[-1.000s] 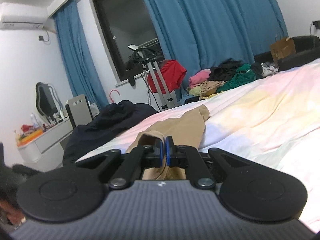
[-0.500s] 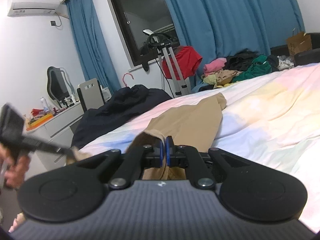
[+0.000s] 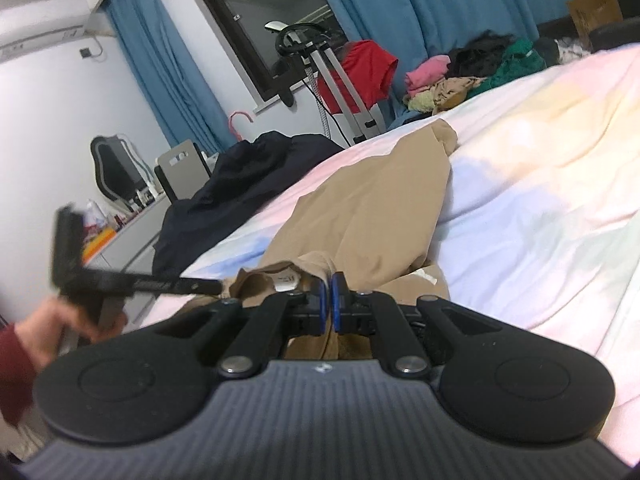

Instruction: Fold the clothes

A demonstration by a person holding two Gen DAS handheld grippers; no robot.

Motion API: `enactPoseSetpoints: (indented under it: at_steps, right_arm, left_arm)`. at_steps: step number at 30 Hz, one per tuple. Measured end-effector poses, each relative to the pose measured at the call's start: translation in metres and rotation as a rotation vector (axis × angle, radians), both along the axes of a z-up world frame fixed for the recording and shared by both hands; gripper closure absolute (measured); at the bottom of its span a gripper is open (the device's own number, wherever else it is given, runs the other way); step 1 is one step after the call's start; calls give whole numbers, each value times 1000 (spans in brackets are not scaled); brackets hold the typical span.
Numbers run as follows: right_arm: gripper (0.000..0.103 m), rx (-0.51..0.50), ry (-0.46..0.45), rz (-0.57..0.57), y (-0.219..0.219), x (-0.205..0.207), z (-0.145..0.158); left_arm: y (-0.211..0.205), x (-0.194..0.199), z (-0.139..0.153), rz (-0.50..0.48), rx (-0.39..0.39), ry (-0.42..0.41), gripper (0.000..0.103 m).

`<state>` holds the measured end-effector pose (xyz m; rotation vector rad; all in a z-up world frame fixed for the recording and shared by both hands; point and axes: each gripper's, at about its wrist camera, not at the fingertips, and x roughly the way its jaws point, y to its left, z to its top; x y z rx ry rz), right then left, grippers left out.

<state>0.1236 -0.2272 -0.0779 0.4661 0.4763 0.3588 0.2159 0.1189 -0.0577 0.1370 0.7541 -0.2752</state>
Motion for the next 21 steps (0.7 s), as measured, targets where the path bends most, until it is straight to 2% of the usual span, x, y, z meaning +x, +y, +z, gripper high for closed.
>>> enactPoseSetpoints:
  at_steps: [1, 3, 6, 8, 9, 11, 13, 15, 18, 21]
  right_arm:
    - [97, 6, 1, -3, -1, 0, 0]
    - [97, 5, -3, -8, -2, -3, 2]
    - [97, 5, -23, -10, -1, -10, 7]
    - [97, 0, -44, -9, 0, -16, 11]
    - [97, -5, -55, -9, 1, -18, 13]
    - [97, -11, -69, -12, 3, -21, 16]
    - [97, -17, -79, -16, 4, -22, 18]
    - [97, -38, -84, -23, 6, -22, 18]
    - [97, -59, -84, -37, 8, -24, 17]
    - [97, -61, -94, -50, 8, -30, 19]
  left_arm:
    - [-3, -12, 4, -5, 13, -39, 46]
    - [-10, -30, 6, -67, 20, -65, 44]
    - [-29, -38, -1, -138, 131, -48, 44]
    - [-40, -38, -8, -155, 210, -31, 50]
    - [-41, -37, -11, -149, 224, -17, 57]
    - [-41, -38, -13, -121, 211, -10, 91]
    - [-40, -40, -13, -93, 199, -9, 95]
    - [-40, -53, 0, -76, 199, -69, 99]
    - [-27, -78, 28, -27, 77, -150, 99]
    - [-16, -103, 46, 13, -32, -176, 98]
